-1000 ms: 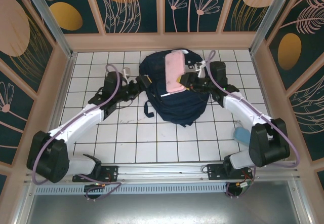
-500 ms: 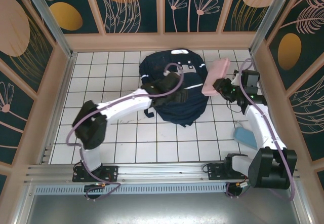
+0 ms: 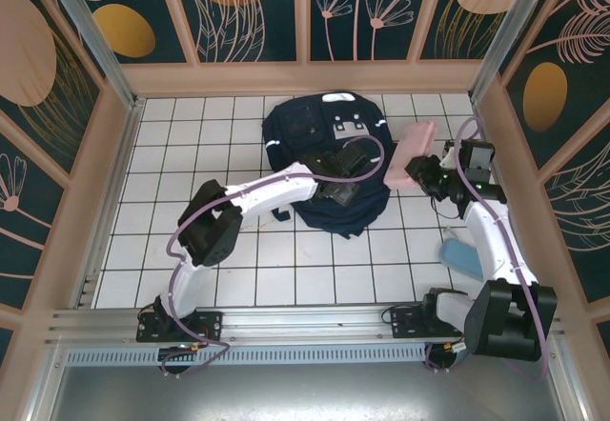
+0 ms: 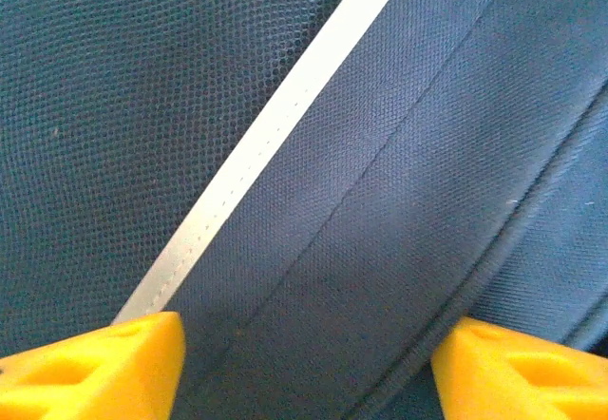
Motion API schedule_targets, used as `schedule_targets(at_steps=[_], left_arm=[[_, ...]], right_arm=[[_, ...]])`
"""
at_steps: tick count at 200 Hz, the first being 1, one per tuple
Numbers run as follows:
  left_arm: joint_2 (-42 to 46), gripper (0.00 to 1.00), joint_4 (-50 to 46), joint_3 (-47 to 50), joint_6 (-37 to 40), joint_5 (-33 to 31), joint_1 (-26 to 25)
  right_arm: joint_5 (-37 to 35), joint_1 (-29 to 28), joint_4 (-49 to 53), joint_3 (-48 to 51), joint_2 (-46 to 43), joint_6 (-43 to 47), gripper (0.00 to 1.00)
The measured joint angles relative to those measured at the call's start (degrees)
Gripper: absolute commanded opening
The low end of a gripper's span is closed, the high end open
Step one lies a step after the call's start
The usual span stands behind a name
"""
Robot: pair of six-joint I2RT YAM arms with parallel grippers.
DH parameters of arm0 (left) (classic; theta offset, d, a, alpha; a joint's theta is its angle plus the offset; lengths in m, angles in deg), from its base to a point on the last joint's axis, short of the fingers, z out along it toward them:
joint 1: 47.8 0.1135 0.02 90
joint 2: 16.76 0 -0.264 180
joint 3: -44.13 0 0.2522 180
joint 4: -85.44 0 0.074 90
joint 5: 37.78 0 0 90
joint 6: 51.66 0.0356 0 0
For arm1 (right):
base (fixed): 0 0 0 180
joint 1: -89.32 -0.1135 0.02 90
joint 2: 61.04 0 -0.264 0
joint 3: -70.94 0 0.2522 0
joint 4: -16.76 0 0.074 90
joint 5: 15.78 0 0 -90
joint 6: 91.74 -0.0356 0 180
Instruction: Pack the student bag
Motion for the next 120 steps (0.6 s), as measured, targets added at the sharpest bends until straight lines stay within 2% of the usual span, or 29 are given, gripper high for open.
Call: schedule_targets(at_steps=[73,120], left_arm=[[-1.4,0.2,-1.7,-3.2,3.0,-4.1,-0.8],[-1.4,0.08,-2.5,-5.2,3.5,-7.4,-0.8]], right_arm=[[3.9,0.0,-0.1,0.9,-0.6,-0.4,0.25],[4.2,0.0,0.1,0.9,-1.4,-0.4,0.26]])
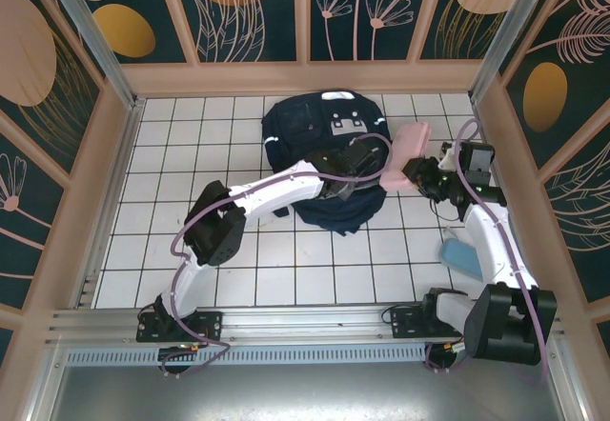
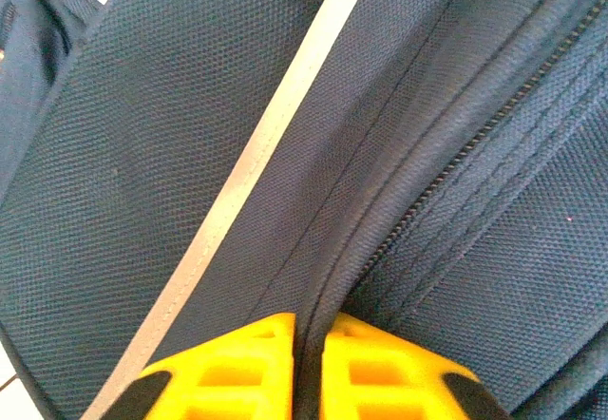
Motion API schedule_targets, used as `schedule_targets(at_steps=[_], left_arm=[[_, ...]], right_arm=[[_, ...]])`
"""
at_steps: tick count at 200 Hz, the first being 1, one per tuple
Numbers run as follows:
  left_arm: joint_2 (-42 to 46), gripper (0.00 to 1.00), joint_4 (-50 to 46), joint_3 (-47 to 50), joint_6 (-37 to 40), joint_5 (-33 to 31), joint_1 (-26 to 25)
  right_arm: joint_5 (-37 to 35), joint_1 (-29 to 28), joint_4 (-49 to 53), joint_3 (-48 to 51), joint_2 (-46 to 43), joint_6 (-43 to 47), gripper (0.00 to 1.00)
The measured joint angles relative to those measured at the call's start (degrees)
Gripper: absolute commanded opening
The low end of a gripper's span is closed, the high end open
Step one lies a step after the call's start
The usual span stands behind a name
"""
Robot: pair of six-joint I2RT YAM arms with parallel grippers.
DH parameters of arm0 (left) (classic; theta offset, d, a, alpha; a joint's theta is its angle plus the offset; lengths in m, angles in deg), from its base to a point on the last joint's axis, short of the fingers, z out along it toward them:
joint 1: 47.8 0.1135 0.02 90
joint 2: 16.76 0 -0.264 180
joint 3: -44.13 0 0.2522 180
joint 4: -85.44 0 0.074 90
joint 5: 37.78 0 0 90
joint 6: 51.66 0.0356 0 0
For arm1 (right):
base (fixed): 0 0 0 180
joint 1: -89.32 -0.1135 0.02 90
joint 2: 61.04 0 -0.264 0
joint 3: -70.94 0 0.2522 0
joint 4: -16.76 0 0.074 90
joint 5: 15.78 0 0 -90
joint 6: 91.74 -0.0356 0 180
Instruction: Pack the student bag
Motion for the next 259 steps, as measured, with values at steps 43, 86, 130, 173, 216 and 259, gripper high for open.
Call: schedule_targets(at_steps=[43,86,130,173,216,259], left_arm=[[0.7,0.0,0.5,0.0,-0.2,-3.5,0.0],[4.7,0.0,1.3,0.0,-1.3,-8.4,0.1],[10.2,0.0,4.7,2.0,-1.9,-10.1,1.0],[12.3,0.0,6.8,4.0,-1.9,-9.6,1.1],[14.8,0.0,9.3,7.3,-2.3,-8.3,1.1],[20.2,0.0,10.8,11.2,-4.1,-5.7,1.1]], right_arm=[[-1.8,0.0,3.0,0.0,-1.9,0.7,0.27],[-2.6,0.0,6.7,0.0,-3.7,2.3,0.26],[0.2,-4.7,6.0,1.2,-5.1,2.3,0.26],[4.5,-15.5,-1.7,6.2,-1.6,-3.8,0.26],[6.1,-23.5,-10.7,5.2,6.6,-9.3,0.26],[5.8,-26.2,-17.2,-1.0,18.2,-12.3,0.26]])
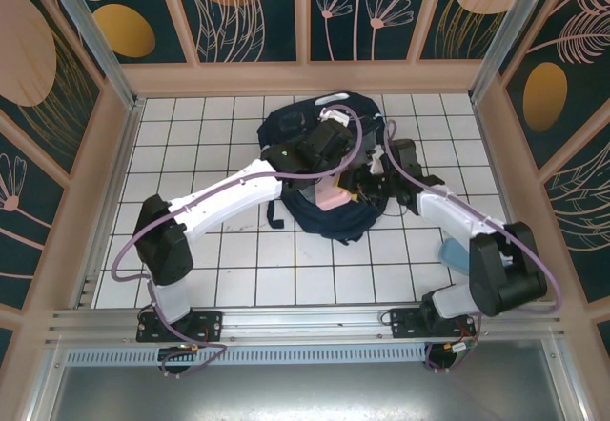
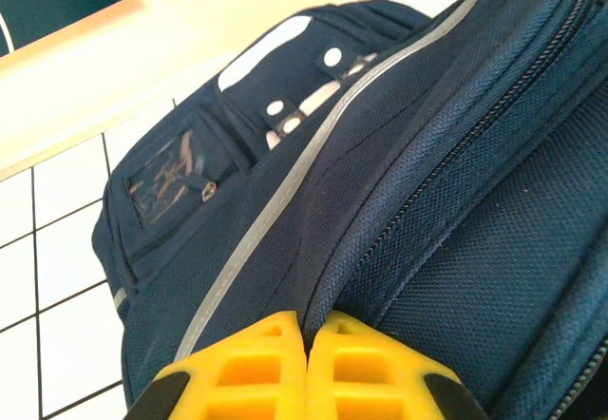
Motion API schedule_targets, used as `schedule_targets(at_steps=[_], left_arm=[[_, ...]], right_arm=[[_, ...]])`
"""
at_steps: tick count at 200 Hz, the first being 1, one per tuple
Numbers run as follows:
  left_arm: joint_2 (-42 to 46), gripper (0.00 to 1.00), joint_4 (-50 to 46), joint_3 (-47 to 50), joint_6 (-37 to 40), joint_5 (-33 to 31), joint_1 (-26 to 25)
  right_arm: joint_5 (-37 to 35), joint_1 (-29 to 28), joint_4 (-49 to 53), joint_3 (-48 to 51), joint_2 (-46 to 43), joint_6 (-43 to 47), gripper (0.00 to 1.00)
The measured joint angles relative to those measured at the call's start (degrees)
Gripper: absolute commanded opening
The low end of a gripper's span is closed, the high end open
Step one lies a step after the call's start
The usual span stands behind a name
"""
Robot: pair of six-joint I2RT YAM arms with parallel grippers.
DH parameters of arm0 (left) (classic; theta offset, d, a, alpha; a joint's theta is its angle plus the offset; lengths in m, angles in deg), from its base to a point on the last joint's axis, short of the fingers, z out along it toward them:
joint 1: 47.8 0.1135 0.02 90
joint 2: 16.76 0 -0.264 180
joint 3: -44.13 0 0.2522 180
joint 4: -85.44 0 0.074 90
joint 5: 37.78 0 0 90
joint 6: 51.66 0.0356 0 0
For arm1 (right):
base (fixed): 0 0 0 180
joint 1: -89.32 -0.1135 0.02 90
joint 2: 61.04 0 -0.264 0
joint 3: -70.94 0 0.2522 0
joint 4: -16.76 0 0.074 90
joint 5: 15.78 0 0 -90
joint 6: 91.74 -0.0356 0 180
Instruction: Pack the student bag
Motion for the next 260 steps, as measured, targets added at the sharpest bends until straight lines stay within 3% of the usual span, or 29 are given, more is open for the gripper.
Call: schedule_targets(at_steps=[105,150,175,200,260], left_arm=[[8.0,0.0,2.8,8.2,-3.5,1.5,0.1],[8.5,0.0,3.5,8.9,-4.5,1.4,0.4],[9.3,0.0,4.4,10.3,-5.9,0.9,0.4],[9.5,0.0,4.5,10.6,-6.9,0.4,0.4],[9.6,0.0,4.6,11.3,-8.0,-0.6,0.3]], right_arm=[[-0.3,-5.0,-10.2,-13.0,19.5,-2.5,0.29],[-1.9,-6.0,-16.2,-13.9,22.5,-5.3,0.38],[-4.6,-6.1,-18.6,-15.3,24.2,-7.3,0.55],[-7.0,-6.1,-18.6,-15.2,24.2,-8.0,0.66],[-12.2,-6.1,-11.6,-7.1,10.2,-5.7,0.69]])
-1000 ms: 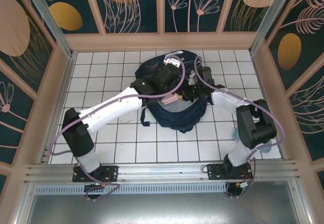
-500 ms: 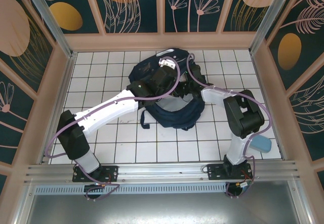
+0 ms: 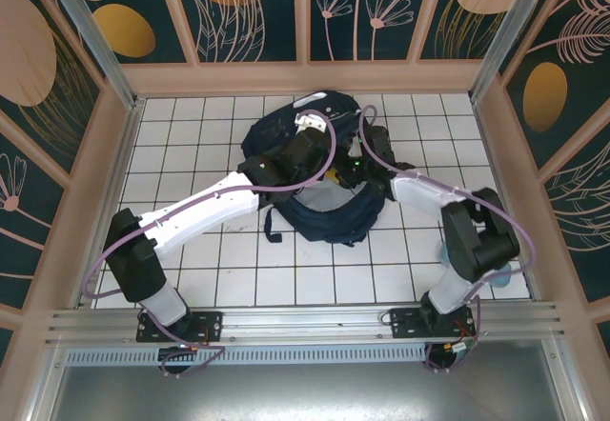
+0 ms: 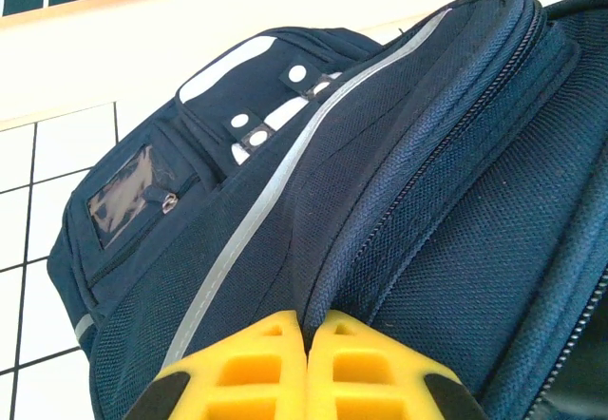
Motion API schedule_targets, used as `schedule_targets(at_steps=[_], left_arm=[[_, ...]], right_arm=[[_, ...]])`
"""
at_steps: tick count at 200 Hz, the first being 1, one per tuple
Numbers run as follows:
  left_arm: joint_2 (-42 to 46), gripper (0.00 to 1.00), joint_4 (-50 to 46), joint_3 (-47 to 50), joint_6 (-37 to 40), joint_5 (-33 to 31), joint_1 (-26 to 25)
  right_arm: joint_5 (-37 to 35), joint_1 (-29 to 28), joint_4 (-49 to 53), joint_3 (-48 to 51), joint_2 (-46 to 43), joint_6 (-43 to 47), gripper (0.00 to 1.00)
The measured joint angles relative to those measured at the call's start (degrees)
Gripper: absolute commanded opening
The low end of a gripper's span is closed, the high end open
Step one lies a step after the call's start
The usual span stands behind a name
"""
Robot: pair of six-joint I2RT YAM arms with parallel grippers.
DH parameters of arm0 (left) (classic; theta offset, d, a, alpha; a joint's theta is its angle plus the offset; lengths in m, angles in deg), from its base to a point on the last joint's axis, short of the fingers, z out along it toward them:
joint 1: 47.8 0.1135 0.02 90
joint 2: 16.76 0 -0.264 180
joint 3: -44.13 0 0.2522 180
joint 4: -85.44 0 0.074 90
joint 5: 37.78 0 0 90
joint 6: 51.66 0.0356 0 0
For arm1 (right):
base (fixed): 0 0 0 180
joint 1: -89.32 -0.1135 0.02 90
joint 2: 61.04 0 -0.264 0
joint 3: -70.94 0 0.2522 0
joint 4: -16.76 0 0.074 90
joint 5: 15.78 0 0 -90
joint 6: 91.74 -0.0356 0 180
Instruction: Pack the student bag
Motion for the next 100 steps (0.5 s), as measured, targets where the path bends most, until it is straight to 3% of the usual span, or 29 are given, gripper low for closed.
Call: schedule_targets(at_steps=[43,100], left_arm=[[0.1,0.0,0.5,0.8,-0.4,-0.3,0.1],[3.7,0.0,3.4,7.2,-3.2,0.4,3.0]], right_arm=[[-3.5,0.0,6.8,5.2,-9.5,2.6,0.67],[-14.8,1.3,18.6,9.4,-21.8,6.9,0.66]])
